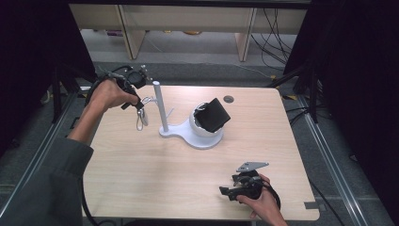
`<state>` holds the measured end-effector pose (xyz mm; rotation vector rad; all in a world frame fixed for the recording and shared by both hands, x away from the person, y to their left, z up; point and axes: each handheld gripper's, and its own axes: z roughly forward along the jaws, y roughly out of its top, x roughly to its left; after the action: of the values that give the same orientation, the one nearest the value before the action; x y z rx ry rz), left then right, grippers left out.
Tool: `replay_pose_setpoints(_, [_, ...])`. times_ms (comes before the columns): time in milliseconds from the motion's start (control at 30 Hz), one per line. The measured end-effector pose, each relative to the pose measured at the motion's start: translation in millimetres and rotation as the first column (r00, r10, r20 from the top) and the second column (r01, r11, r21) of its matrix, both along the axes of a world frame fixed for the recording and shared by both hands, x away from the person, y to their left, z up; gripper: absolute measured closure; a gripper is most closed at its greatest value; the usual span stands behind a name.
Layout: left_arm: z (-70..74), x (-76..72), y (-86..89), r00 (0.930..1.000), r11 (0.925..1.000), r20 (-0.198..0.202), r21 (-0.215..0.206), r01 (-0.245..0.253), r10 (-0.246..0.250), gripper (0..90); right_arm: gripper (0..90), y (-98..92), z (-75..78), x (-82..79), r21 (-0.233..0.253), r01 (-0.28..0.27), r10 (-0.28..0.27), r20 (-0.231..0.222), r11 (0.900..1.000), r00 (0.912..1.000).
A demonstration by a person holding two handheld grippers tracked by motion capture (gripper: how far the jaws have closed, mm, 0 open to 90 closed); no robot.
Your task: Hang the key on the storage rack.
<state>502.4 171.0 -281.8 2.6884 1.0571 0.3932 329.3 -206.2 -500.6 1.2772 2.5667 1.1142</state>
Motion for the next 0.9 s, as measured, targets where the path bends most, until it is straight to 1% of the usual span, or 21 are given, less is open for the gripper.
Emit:
replay_pose_setpoints(33, [-1.5,0.7,-0.7,1.0000,1.0000,0.005,-0.005,-0.008,0.008,75.2,25.7,0.3,-0.1,0.0,0.004,0.003,-0.003,-0.004,1.000,1.0000])
replay_pose_setpoints(67, [-2.1,2.0,-0.8,1.0000,1.0000,0.000,0.007,-0.004,0.004,75.2,25.7,0.4,0.0,-0.1,0.005,0.003,-0.003,-0.004,1.000,1.0000])
replay_pose_setpoints(100, [-3.5,2.6,-1.3,1.0000,0.9999,0.004,0.012,-0.008,0.008,75.2,25.7,0.2,-0.2,0.2,0.005,-0.004,0.004,0.004,1.000,1.0000])
replay_pose_setpoints(133, [-3.8,3.7,-1.1,1.0000,0.9998,0.000,0.019,-0.003,0.003,75.2,25.7,0.5,0.1,-0.4,0.004,0.001,-0.001,-0.002,1.000,1.0000])
replay_pose_setpoints(200, [-5.8,4.2,-1.2,1.0000,1.0000,0.003,0.001,-0.008,0.008,75.2,25.7,0.3,0.0,-0.1,0.006,-0.001,0.001,0.001,1.000,1.0000])
replay_pose_setpoints(267, [-8.3,5.2,-1.1,1.0000,1.0000,-0.001,-0.001,-0.008,0.008,75.1,25.7,-0.1,0.5,0.3,0.000,-0.008,0.008,-0.004,1.000,1.0000])
replay_pose_setpoints(333, [-9.8,6.4,-1.0,1.0000,1.0000,0.002,-0.002,-0.004,0.004,75.1,25.7,0.7,0.2,-0.6,0.003,-0.002,0.002,-0.006,1.000,1.0000])
replay_pose_setpoints(400, [-11.3,7.1,-2.5,0.9999,0.9999,0.004,-0.010,-0.011,0.011,75.1,25.7,0.4,-0.1,0.3,0.004,-0.005,0.005,0.005,1.000,1.0000])
replay_pose_setpoints(467, [-12.1,8.3,-4.2,1.0000,1.0000,0.003,-0.003,-0.001,0.001,75.0,25.7,0.5,0.0,0.0,0.003,-0.004,0.004,0.005,1.000,1.0000])
replay_pose_setpoints(533, [-13.1,10.0,-5.4,1.0000,0.9999,0.005,-0.008,-0.008,0.008,75.0,25.7,0.6,0.2,-0.5,0.002,-0.001,0.001,-0.005,1.000,1.0000])
replay_pose_setpoints(567, [-14.3,10.9,-5.9,0.9999,0.9998,0.005,-0.013,-0.012,0.012,75.0,25.7,0.3,-0.2,0.2,0.002,-0.005,0.005,0.003,1.000,1.0000])
replay_pose_setpoints(667, [-17.1,12.6,-7.5,1.0000,0.9999,-0.002,-0.010,-0.006,0.006,75.0,25.7,0.6,-0.1,-0.1,0.002,-0.007,0.007,0.005,1.000,1.0000])
replay_pose_setpoints(700, [-18.8,12.7,-8.1,1.0000,0.9998,0.001,-0.019,-0.009,0.009,75.0,25.7,2.9,-0.7,-2.2,0.025,0.017,-0.017,-0.012,1.000,0.9998])
replay_pose_setpoints(733, [-20.6,12.9,-8.3,0.9999,0.9995,-0.001,-0.030,-0.014,0.014,75.0,25.7,1.8,-0.3,-1.3,0.011,0.006,-0.006,-0.009,1.000,0.9999])
replay_pose_setpoints(767, [-22.7,13.8,-7.7,1.0000,0.9991,-0.002,-0.040,-0.009,0.009,75.0,25.7,0.5,0.1,0.0,0.000,-0.006,0.006,0.005,1.000,1.0000])
replay_pose_setpoints(833, [-25.9,15.1,-6.7,0.9999,0.9989,-0.005,-0.045,-0.014,0.013,74.8,25.6,0.8,0.1,-0.4,0.006,-0.006,0.006,0.003,1.000,1.0000])
replay_pose_setpoints(867, [-27.4,15.8,-6.3,0.9999,0.9986,-0.002,-0.049,-0.016,0.016,74.7,25.7,2.0,-1.2,-1.0,0.013,0.006,-0.006,0.006,1.000,1.0000])
replay_pose_setpoints(900, [-28.4,16.6,-5.5,0.9999,0.9988,-0.002,-0.048,-0.012,0.012,74.5,25.7,2.0,-1.3,-1.1,0.012,0.006,-0.006,0.004,1.000,1.0000])
